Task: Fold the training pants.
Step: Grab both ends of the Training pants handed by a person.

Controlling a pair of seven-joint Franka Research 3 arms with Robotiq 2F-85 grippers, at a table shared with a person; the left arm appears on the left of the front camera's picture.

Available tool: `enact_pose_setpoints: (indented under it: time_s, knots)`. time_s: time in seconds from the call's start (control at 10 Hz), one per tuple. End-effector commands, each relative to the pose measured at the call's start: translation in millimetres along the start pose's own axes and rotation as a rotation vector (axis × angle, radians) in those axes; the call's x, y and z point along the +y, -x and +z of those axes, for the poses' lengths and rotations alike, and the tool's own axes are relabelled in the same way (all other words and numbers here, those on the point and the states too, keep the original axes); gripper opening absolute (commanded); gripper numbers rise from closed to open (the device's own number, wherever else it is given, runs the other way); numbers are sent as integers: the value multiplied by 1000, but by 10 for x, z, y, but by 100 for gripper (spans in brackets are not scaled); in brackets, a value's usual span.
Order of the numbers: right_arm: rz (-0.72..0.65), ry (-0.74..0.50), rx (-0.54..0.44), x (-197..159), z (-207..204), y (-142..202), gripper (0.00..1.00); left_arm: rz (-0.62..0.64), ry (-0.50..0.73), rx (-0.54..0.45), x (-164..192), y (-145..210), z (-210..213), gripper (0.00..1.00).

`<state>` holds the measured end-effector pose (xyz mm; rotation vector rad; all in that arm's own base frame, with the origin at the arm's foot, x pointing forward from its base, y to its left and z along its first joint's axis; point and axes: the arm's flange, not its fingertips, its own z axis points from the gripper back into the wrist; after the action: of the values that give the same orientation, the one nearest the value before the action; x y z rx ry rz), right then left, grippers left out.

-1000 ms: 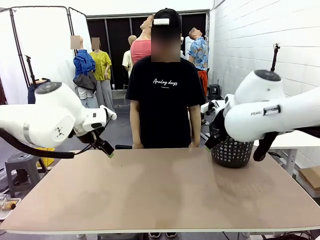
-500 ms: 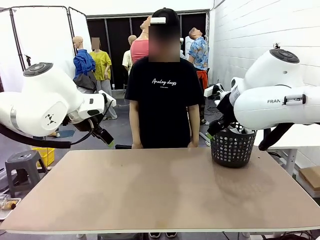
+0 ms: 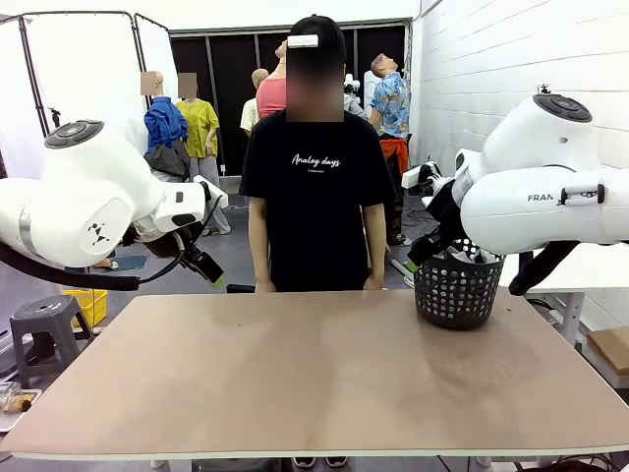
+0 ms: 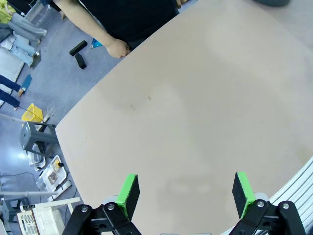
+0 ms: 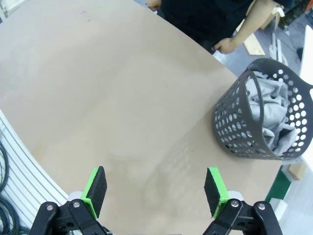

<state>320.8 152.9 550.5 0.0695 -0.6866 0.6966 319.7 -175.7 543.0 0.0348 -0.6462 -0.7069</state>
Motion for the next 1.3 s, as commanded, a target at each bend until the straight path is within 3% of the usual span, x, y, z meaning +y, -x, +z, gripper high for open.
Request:
enact_pose_setpoints:
  time_s: [0.0,1.2]
  knots:
    - [3,0,5,-4,-18,3,100,-6,5,0,6,6,-11,100]
    - [3,0,5,-4,-18,3,100,-6,5,0,6,6,-11,100]
